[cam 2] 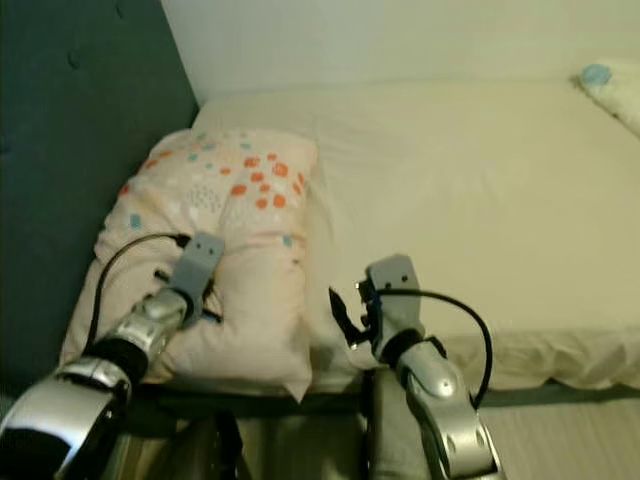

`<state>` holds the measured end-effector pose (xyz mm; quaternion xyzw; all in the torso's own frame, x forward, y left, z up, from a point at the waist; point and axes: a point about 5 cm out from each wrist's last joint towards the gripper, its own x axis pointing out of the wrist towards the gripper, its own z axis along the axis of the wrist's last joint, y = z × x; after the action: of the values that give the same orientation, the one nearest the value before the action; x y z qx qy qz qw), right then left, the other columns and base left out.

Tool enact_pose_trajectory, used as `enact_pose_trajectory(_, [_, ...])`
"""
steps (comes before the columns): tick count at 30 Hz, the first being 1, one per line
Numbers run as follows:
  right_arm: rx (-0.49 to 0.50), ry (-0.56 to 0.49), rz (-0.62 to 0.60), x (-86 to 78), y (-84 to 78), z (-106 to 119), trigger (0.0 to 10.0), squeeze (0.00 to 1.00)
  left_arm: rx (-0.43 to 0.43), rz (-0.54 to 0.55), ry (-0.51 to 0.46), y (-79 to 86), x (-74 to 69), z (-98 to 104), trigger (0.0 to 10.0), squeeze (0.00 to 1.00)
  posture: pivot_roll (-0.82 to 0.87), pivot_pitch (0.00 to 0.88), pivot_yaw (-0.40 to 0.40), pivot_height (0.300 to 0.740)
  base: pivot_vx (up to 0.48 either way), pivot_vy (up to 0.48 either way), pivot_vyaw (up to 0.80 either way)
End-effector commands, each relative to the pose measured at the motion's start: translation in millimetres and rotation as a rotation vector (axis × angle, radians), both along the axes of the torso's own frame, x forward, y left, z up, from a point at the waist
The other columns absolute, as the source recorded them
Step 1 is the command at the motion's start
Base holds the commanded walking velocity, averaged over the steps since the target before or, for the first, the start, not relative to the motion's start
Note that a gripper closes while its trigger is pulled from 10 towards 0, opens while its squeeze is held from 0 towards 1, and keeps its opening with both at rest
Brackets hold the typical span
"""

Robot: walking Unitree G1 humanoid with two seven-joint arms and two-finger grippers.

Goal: Clean up the room

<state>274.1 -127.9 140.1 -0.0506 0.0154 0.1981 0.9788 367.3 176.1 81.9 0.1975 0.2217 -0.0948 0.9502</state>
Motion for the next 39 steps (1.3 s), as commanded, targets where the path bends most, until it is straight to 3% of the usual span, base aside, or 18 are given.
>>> enact_pose_trajectory(1, [-0.01, 0.008, 0.001, -0.8, 0.9, 0, 10.0, 0.0, -0.057, 0.061, 0.128, -1.3, -18.3, -30, 0.0, 0.0, -0.15, 0.336, 0.016, 0.57, 0.0, 0.0, 0.0])
enact_pose_trajectory(3, [-0.009, 0.008, 0.0, 0.9, 1.0, 1, 10.0, 0.0, -0.091, 0.096, 0.095, -1.4, -14.3, -25, 0.0, 0.0, -0.15, 0.334, 0.016, 0.57, 0.0, 0.0, 0.0])
enact_pose_trajectory(4, [-0.006, -0.008, 0.0, 5.2, 1.1, 5, 10.0, 0.0, -0.216, 0.183, -0.021, -0.3, 1.1, -1, 0.0, 0.0, -0.14, 0.324, 0.013, 0.57, 0.0, 0.0, 0.0])
enact_pose_trajectory(5, [-0.006, -0.008, 0.0, 5.2, 1.1, 5, 10.0, 0.0, -0.216, 0.183, -0.021, -0.3, 1.1, -1, 0.0, 0.0, -0.14, 0.324, 0.013, 0.57, 0.0, 0.0, 0.0])
enact_pose_trajectory(8, [0.033, -0.036, -0.022, 13.5, -0.6, 12, 10.0, 0.0, -0.397, 0.223, -0.196, -1.3, 24.0, 46, 0.0, 0.0, -0.13, 0.282, 0.007, 0.57, 0.0, 0.0, 0.0])
enact_pose_trajectory(9, [0.046, -0.049, -0.03, 16.2, -0.3, 15, 10.0, 0.0, -0.446, 0.23, -0.246, -0.2, 30.3, 62, 1.6, 0.0, -0.13, 0.277, 0.006, 0.57, 0.0, 0.0, 0.0])
enact_pose_trajectory(11, [0.053, -0.057, -0.034, 18.0, 0.1, 16, 10.0, 0.0, -0.472, 0.234, -0.273, 0.8, 33.5, 70, 1.6, 0.0, -0.12, 0.268, 0.004, 0.57, 0.0, 0.0, 0.0])
enact_pose_trajectory(12, [0.067, -0.063, -0.044, 20.6, 0.8, 17, 10.0, 0.0, -0.479, 0.218, -0.305, 3.8, 37.3, 83, 10.0, 0.0, -0.11, 0.242, 0.0, 0.57, 0.0, 0.0, 0.0])
enact_pose_trajectory(18, [0.111, -0.037, -0.089, 28.0, 1.4, 10, 10.0, 0.0, -0.449, 0.226, -0.383, 25.4, 40.9, 107, 10.0, 0.0, -0.09, 0.178, -0.005, 0.57, 0.0, 0.0, 0.0])
enact_pose_trajectory(24, [0.042, 0.053, -0.149, 29.8, 0.3, -17, 10.0, 0.0, -0.431, 0.232, -0.375, 46.1, 15.5, 70, 10.0, 0.0, -0.08, 0.118, 0.004, 0.57, 0.0, 0.0, 0.0])
enact_pose_trajectory(26, [-0.007, 0.04, -0.172, 26.1, -4.8, -23, 10.0, 0.0, -0.482, 0.321, -0.445, 57.6, -10.6, 51, 10.0, 0.0, -0.07, 0.103, -0.002, 0.57, 0.0, 0.0, 0.0])
enact_pose_trajectory(27, [-0.007, 0.04, -0.172, 26.1, -4.8, -23, 10.0, 0.0, -0.482, 0.321, -0.445, 57.6, -10.6, 51, 10.0, 0.0, -0.07, 0.103, -0.002, 0.57, 0.0, 0.0, 0.0])
enact_pose_trajectory(29, [-0.067, 0.013, -0.178, 19.0, -10.4, -26, 10.0, 0.0, -0.533, 0.347, -0.539, 61.9, -42.8, 42, 10.0, 0.0, -0.07, 0.094, -0.013, 0.57, 0.0, 0.0, 0.0])
enact_pose_trajectory(30, [-0.067, 0.013, -0.178, 19.0, -10.4, -26, 10.0, 0.0, -0.533, 0.347, -0.539, 61.9, -42.8, 42, 10.0, 0.0, -0.07, 0.094, -0.013, 0.57, 0.0, 0.0, 0.0])
enact_pose_trajectory(31, [-0.081, 0.012, -0.17, 15.3, -10.8, -28, 10.0, 0.0, -0.514, 0.315, -0.559, 57.3, -59.9, 38, 10.0, 0.0, -0.06, 0.087, -0.021, 0.57, 0.0, 0.0, 0.0])
enact_pose_trajectory(32, [-0.081, 0.012, -0.17, 15.3, -10.8, -28, 10.0, 0.0, -0.514, 0.315, -0.559, 57.3, -59.9, 38, 10.0, 0.0, -0.06, 0.087, -0.021, 0.57, 0.0, 0.0, 0.0])
enact_pose_trajectory(34, [-0.151, 0.002, -0.102, 6.3, -3.5, -30, 10.0, 0.0, -0.477, 0.259, -0.54, 38.7, -89.9, 30, 10.0, 0.0, -0.05, 0.096, -0.023, 0.57, 0.0, 0.0, 0.0])
enact_pose_trajectory(39, [-0.162, -0.017, -0.062, -0.4, 2.4, -31, 10.0, 0.0, -0.467, 0.271, -0.535, 26.9, -104.7, 26, 10.0, 0.0, -0.05, 0.094, -0.028, 0.57, 0.0, 0.0, 0.0])
